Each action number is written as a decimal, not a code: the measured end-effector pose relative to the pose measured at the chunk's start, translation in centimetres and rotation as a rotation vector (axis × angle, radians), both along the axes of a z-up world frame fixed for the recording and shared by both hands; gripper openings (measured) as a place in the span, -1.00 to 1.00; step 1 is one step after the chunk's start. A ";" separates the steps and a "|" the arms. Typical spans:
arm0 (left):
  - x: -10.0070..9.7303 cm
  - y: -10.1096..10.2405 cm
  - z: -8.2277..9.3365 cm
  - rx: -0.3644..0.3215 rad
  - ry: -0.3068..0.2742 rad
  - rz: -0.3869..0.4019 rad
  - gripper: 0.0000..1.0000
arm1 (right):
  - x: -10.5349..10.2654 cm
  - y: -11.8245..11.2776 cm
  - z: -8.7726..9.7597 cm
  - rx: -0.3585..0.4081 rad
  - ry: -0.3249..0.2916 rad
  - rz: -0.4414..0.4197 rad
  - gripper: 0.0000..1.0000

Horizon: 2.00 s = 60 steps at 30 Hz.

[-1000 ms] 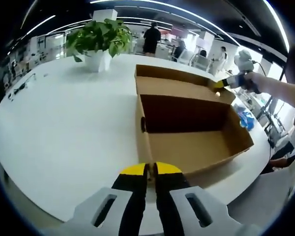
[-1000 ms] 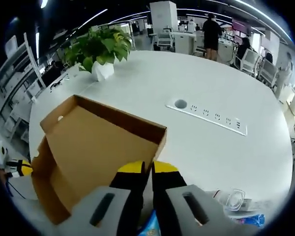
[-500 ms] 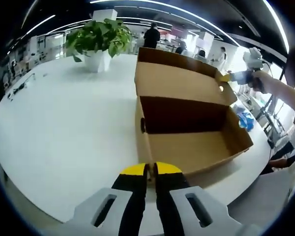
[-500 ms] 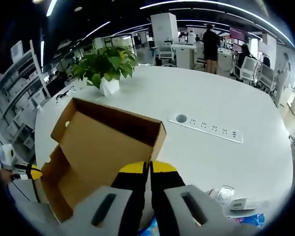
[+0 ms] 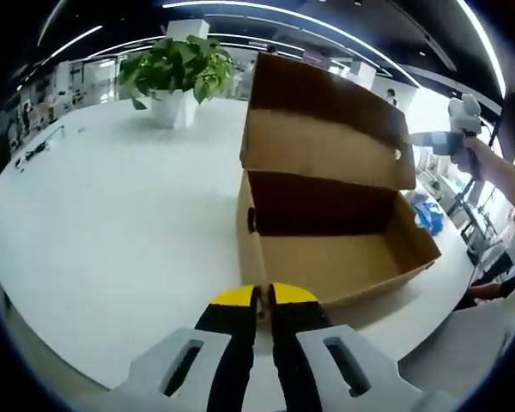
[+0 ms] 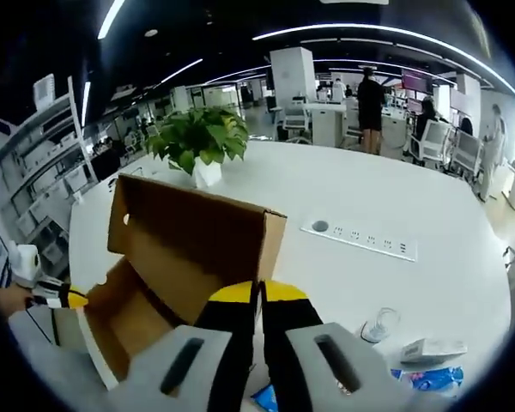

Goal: Operate the shoe box by opening the lid, removing the specified soft item, and placing it in the target area until the item is outside and the box remains undamaged.

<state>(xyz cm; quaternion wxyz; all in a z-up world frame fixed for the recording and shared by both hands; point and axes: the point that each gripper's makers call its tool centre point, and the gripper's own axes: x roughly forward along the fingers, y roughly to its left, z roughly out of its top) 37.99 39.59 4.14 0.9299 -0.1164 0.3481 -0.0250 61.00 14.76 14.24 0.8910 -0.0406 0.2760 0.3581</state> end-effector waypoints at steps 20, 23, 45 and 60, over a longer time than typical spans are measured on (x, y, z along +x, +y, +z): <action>0.1 0.1 0.1 -0.008 -0.012 0.000 -0.95 | -3.7 -0.7 0.8 0.050 -0.104 0.007 -0.99; 0.1 0.0 0.1 -0.010 -0.012 0.001 -0.95 | -4.3 -0.7 0.8 0.046 -0.120 0.018 -0.99; 0.2 -0.1 0.3 0.052 -0.020 -0.046 -0.90 | -7.7 -1.5 0.1 0.087 -0.170 0.019 -0.93; 1.7 1.7 4.5 0.099 -0.105 -0.043 -0.67 | -10.0 -1.8 -0.8 0.105 -0.161 0.035 -0.90</action>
